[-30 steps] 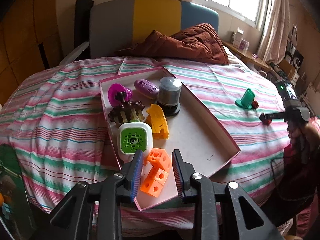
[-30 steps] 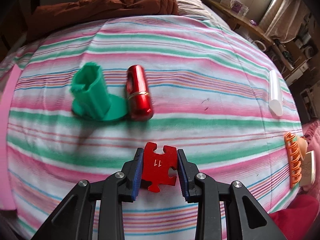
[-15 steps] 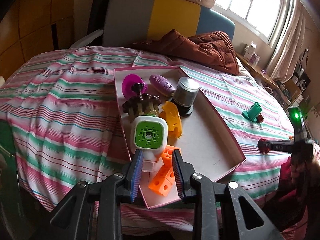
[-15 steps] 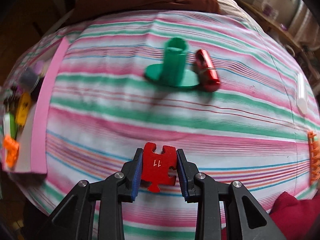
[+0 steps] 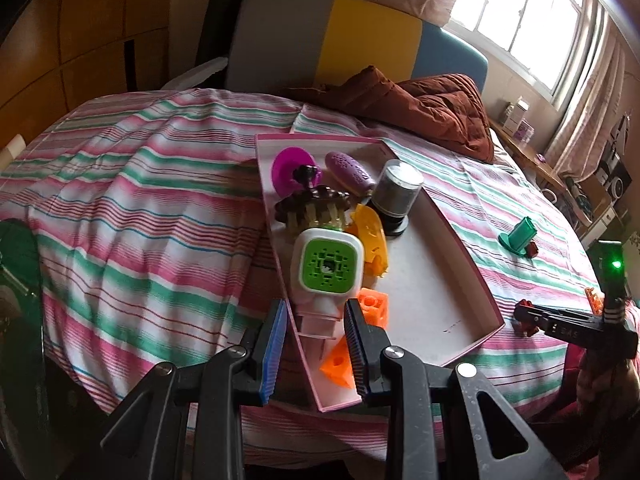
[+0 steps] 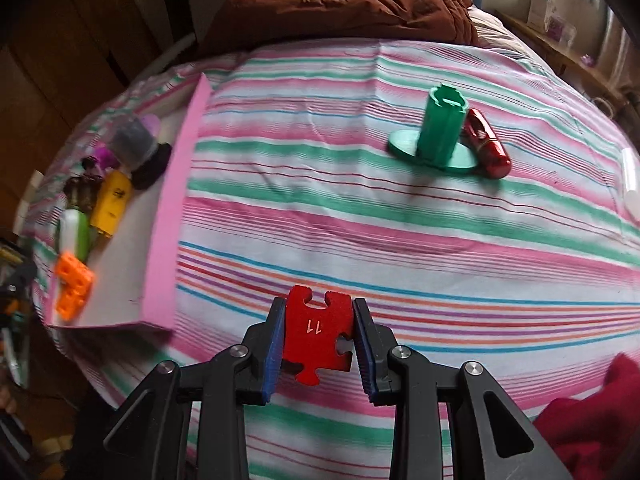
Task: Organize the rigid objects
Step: 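Carry the red puzzle piece into the tray and open the right gripper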
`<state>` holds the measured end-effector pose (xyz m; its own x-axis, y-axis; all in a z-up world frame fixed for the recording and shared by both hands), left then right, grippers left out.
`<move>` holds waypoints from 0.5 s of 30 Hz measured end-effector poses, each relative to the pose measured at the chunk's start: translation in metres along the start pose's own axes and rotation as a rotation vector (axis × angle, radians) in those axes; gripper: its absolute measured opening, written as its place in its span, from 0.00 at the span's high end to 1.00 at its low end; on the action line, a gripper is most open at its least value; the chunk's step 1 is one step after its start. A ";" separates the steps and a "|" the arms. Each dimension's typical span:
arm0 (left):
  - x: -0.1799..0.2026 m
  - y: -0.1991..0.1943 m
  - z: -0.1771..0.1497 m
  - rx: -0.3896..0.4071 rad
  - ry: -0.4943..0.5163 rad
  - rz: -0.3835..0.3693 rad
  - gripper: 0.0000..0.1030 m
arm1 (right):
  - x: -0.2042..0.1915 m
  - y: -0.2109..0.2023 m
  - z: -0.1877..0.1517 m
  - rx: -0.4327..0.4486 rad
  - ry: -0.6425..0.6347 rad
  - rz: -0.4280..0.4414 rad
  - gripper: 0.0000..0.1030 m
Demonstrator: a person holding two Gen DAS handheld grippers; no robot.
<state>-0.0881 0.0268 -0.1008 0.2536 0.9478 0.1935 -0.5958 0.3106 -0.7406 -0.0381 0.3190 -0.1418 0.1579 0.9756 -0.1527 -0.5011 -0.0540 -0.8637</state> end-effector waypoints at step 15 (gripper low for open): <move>0.006 0.001 -0.001 0.013 0.066 0.060 0.72 | -0.065 -0.032 0.022 0.128 -0.103 0.062 0.69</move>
Point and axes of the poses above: each gripper's, at about its wrist camera, not at the fingertips, and y roughly the way its jaws point, x to its right, z to its top, the point moved 10 cm from there along y, roughly the way its jaws point, and after that the axes turned 3 degrees about x, right-handed, at the moved point
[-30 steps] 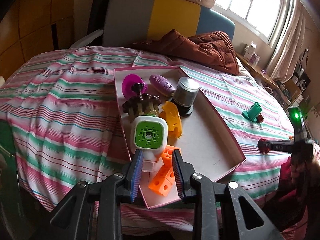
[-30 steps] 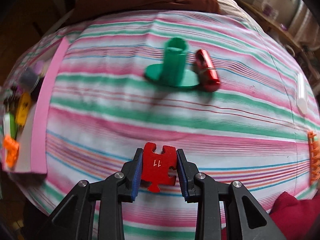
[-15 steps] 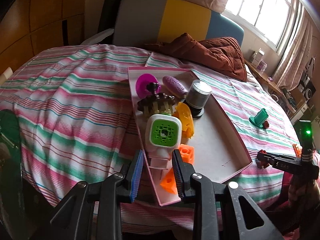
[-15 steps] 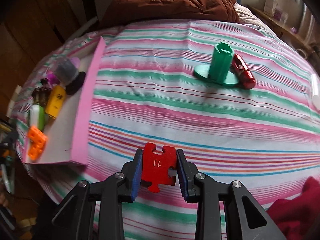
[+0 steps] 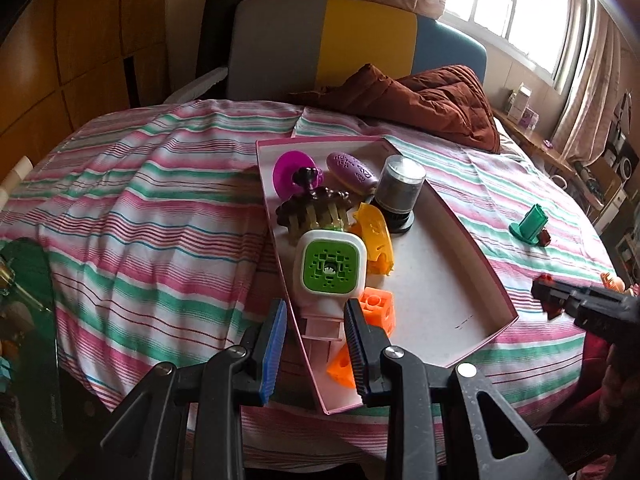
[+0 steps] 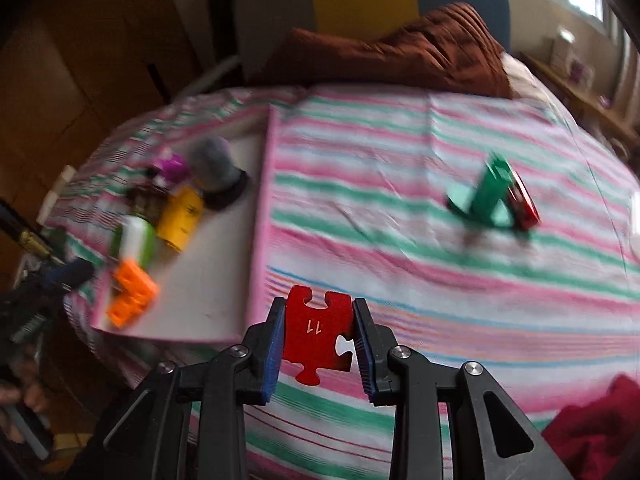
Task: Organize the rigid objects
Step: 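Carry the red puzzle piece into the tray and open the right gripper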
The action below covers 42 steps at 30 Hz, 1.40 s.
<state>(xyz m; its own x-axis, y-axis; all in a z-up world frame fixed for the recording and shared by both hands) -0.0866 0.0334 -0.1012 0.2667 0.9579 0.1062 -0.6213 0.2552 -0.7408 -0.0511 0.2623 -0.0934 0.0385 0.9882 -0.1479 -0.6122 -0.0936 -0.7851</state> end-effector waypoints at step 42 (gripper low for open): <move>-0.020 0.005 -0.006 -0.021 -0.047 0.041 0.72 | -0.133 0.071 -0.012 -0.108 -0.170 0.164 0.65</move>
Point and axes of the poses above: each gripper's, at about its wrist camera, not at the fingertips, and y roughly the way its jaws point, x to its right, z to its top, the point moved 10 cm from there along y, roughly the way its jaws point, and after that the axes turned 3 degrees about x, right-handed, at the moved point
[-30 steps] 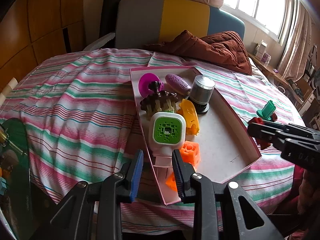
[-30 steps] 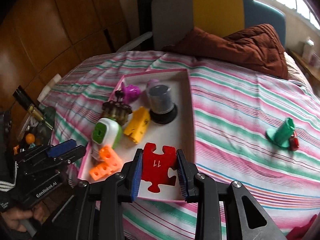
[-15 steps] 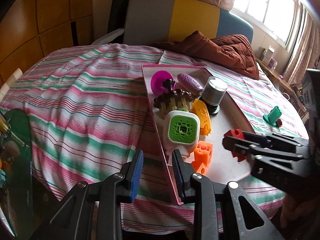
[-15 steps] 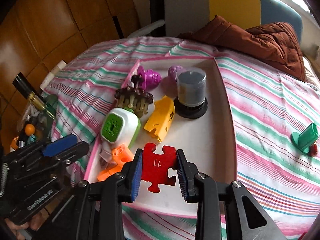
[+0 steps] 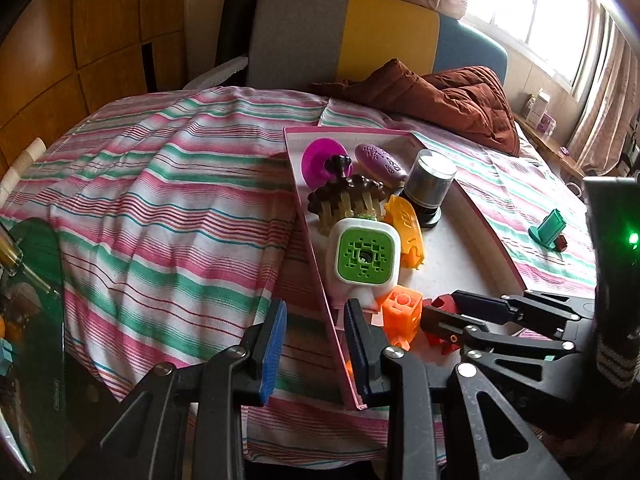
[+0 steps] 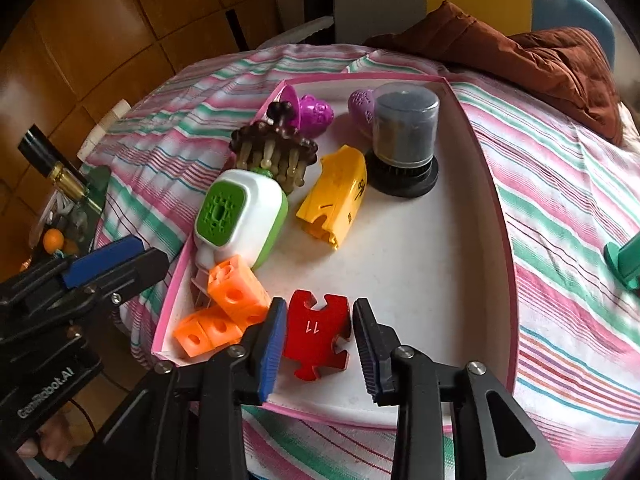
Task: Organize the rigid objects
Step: 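Carry the red puzzle piece into the tray and open the right gripper, then grasp the green cup stand with the left gripper while the right grasps the red cylinder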
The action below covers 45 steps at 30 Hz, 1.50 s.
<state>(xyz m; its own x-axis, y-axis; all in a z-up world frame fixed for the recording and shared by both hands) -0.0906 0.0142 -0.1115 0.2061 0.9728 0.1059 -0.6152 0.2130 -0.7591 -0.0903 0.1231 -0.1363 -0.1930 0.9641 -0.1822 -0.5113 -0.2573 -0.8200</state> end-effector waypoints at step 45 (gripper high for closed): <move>0.112 -0.015 0.028 0.038 0.245 -0.102 0.72 | 0.335 -0.166 0.032 0.323 0.366 -0.551 0.29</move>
Point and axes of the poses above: each gripper's, at about its wrist camera, not at the fingertips, and y roughly the way its jaws point, x to its right, z to its top, the point moved 10 cm from there along y, roughly the way its jaws point, and after that the axes turned 3 degrees about x, right-handed, at the moved point
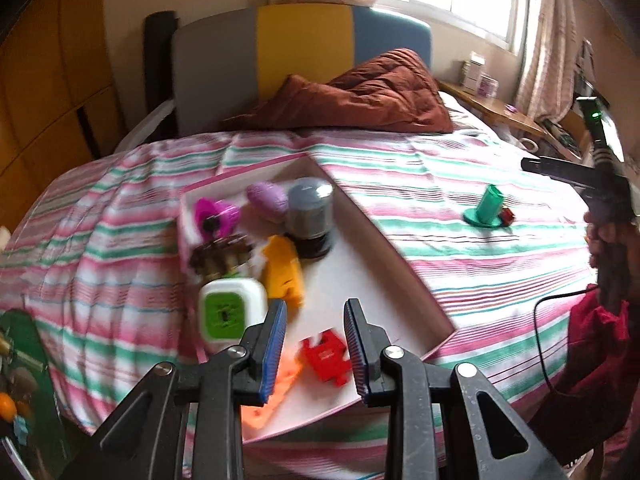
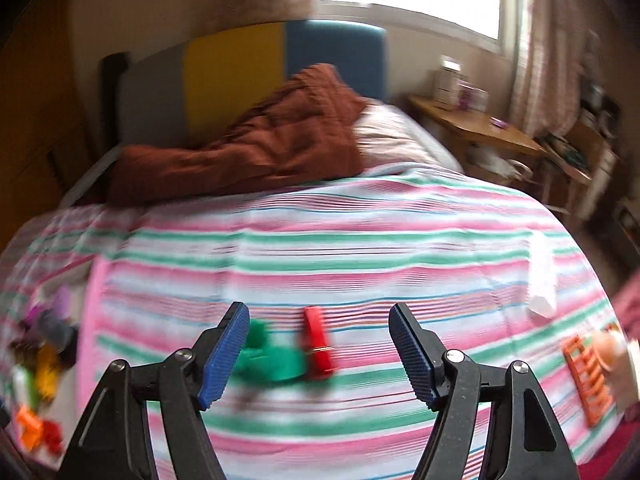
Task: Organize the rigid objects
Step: 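Grasp the green cup stand with the left gripper while the right grasps the red cylinder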
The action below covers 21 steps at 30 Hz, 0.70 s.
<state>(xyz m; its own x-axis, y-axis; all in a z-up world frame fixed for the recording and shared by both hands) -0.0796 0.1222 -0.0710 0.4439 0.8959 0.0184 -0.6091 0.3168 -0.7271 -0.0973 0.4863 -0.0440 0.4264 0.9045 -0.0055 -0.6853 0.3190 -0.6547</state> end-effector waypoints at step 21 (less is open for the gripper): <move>0.157 0.069 0.041 -0.078 0.178 -0.219 0.71 | 0.081 0.022 -0.022 -0.102 0.383 -0.054 0.27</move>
<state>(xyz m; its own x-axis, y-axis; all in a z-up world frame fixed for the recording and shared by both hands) -0.0786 0.2974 -0.0902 0.6719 0.7378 0.0652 -0.4364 0.4655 -0.7699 -0.0647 0.5601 -0.0756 0.6630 0.7099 -0.2376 -0.6014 0.3162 -0.7337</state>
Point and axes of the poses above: each gripper's, at about its wrist camera, not at the fingertips, and y roughly the way its jaws point, x to its right, z to its top, the point moved 10 cm from there along y, roughly the way its jaws point, and after that the axes turned 3 degrees about x, right-handed, at the moved point
